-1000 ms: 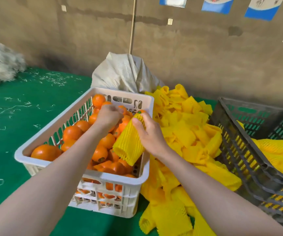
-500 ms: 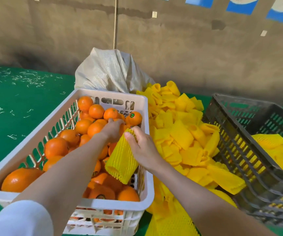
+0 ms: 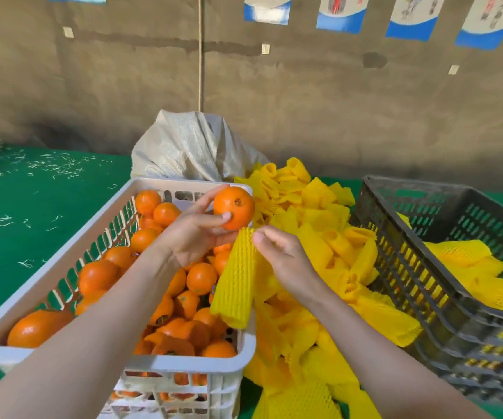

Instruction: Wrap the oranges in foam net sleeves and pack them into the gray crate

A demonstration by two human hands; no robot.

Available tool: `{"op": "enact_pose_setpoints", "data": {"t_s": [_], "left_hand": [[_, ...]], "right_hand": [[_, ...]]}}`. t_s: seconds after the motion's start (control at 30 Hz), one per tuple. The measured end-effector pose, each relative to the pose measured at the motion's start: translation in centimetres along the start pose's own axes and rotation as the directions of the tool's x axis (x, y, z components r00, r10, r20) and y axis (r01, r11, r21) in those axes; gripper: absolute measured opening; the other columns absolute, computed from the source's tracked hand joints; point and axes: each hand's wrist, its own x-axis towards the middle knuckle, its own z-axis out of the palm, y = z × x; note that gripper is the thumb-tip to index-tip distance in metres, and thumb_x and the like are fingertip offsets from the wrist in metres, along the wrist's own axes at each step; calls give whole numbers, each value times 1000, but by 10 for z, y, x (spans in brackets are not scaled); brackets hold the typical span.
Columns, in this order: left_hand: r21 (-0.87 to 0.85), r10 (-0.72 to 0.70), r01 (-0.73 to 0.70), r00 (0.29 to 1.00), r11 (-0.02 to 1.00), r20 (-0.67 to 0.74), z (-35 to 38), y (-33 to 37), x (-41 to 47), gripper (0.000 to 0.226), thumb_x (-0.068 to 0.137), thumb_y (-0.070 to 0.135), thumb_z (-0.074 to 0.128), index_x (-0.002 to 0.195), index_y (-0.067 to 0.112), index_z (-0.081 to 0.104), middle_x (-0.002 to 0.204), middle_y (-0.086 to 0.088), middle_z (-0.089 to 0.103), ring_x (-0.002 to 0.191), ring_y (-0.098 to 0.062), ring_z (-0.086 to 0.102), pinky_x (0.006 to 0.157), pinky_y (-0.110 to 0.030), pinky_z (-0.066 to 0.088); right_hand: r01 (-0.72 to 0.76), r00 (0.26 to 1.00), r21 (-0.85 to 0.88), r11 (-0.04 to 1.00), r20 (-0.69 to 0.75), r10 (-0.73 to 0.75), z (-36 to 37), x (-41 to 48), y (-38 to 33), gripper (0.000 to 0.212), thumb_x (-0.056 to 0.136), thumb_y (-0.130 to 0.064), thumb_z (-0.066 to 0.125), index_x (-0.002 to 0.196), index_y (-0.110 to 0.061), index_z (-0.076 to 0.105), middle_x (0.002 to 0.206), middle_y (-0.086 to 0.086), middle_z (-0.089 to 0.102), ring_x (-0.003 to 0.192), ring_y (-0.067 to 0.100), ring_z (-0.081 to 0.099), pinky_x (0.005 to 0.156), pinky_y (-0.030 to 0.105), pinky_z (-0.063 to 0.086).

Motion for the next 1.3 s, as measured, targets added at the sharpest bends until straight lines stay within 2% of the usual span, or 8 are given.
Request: {"op": "enact_pose_setpoints", "data": {"t_s": [0.1,0.27,0.4,0.77,0.93,1.1,1.2,1.3], "left_hand": [[-32,-2,3,1000,999,17,39,-4,-8,67,68,-2,59,128,28,52,108,-13,65,84,-25,69,73,-36,58],[-128,-105,107,994,986,22,95,-24,-13,55,67,5,52,119,24,57,83,-8,68,72,-20,64,65,-29,54],[-281,-145,122,987,952,-64,127,-49,-11,34,88,9,42,119,16,55,84,-8,67,68,-20,66,66,-32,53],[126,88,-52,951,991,-297,179,-100,-28,21,99,26,49,116,36,55,83,16,72,69,4,67,52,-13,49],[67,61,-41,943,997,-328,193,-113,-32,19,98,24,50,111,35,59,90,6,72,75,-6,70,59,-21,54],[101,74,-45,946,994,-315,204,-106,-42,28,102,21,36,114,25,60,130,-12,57,114,-25,58,99,-37,49],[320,168,-84,955,944,-245,198,-109,-60,44,101,3,13,116,-35,30,151,-34,14,137,-33,35,85,10,18],[72,69,-53,968,996,-242,214,-110,-47,39,103,10,26,131,10,53,154,-18,27,121,-18,53,87,-9,47]], "right_hand": [[-17,999,224,975,38,8,-25,-8,-9,24,97,-16,43,86,0,58,85,11,51,84,17,44,77,31,36],[-64,996,430,901,78,33,-52,-31,-11,22,90,-33,50,94,-18,66,91,-10,68,91,4,60,85,20,47],[-27,999,331,943,-14,34,-74,-51,-9,19,88,-31,45,89,-19,60,77,-17,63,76,-4,55,72,14,45],[60,942,-9,998,-329,-60,-96,-78,2,18,95,-28,50,87,-34,65,82,-22,68,79,-6,61,69,16,47],[32,874,-175,984,-473,-112,-94,-88,8,23,95,-38,48,77,-43,63,76,-20,66,73,1,61,63,22,48],[18,862,-78,997,-504,-55,-104,-88,15,37,99,-28,45,68,-11,55,61,0,50,60,8,44,55,36,39],[-204,918,162,966,-310,246,-87,-81,28,33,103,-34,31,115,-28,60,104,-15,53,76,-10,45,71,9,37],[-215,918,329,919,-252,305,-95,-85,26,24,102,-30,37,111,-28,59,99,-19,56,78,-7,52,79,11,42]]}}
